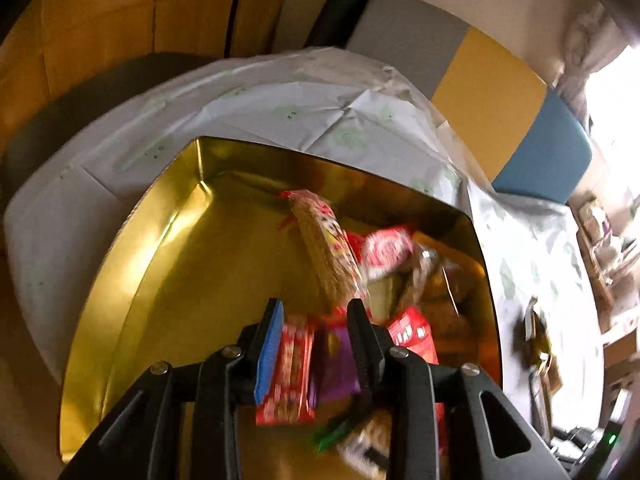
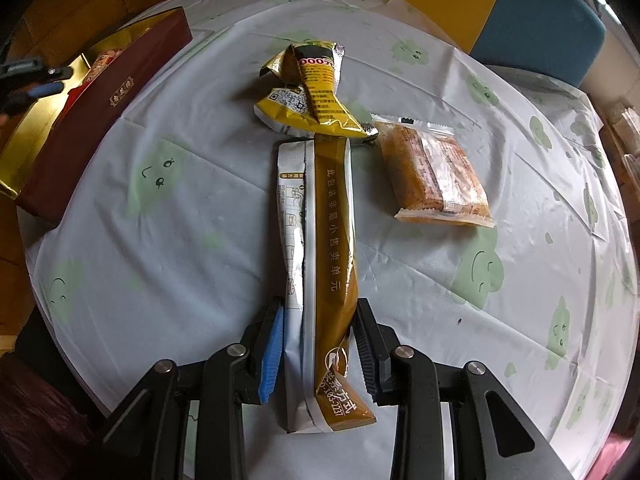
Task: Organize snacks
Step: 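Carry the rice-cake bar into the gold tin and open the left gripper, then carry the brown-gold stick pack into the gold tin and open the right gripper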
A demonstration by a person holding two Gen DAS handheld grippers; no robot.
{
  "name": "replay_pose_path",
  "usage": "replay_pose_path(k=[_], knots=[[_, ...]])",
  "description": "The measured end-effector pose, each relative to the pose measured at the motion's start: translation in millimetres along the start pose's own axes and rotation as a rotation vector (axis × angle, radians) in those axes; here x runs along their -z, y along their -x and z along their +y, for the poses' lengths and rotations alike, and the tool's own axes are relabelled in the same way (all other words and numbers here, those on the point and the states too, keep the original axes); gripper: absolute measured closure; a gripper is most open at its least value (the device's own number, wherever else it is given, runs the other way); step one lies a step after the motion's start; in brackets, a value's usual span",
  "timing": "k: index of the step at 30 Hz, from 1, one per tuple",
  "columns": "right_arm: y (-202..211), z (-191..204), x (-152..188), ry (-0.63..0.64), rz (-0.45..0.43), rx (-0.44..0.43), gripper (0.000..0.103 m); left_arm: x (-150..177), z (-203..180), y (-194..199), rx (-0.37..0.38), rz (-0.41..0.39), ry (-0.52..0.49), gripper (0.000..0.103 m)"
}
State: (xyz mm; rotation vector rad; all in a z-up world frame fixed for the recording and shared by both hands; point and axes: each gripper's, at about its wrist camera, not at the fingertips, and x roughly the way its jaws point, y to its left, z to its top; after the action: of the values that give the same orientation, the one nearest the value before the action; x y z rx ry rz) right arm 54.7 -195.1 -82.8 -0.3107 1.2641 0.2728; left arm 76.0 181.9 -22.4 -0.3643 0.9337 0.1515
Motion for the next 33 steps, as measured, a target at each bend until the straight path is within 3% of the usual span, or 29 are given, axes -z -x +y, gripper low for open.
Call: replay_pose_path(k=[14,24,33], knots=[[-0.1,4.9,2.2,0.023,-0.009,0.022,0.068,45.4,-18.8,35.8,-0.046,-0.058,-0.124,0.067],[1.2,5.7,3.8,0.026,-0.014,0.02,0.071,55.5,-14.7,42.5,-0.06,-0.059,-0.124,0.067],[4.6,3.1,0.6,-0.006,-0.013,-0.037,0.073,59.5,-3.3,49.4,-0.074,-0.073,-0.114,0.067]])
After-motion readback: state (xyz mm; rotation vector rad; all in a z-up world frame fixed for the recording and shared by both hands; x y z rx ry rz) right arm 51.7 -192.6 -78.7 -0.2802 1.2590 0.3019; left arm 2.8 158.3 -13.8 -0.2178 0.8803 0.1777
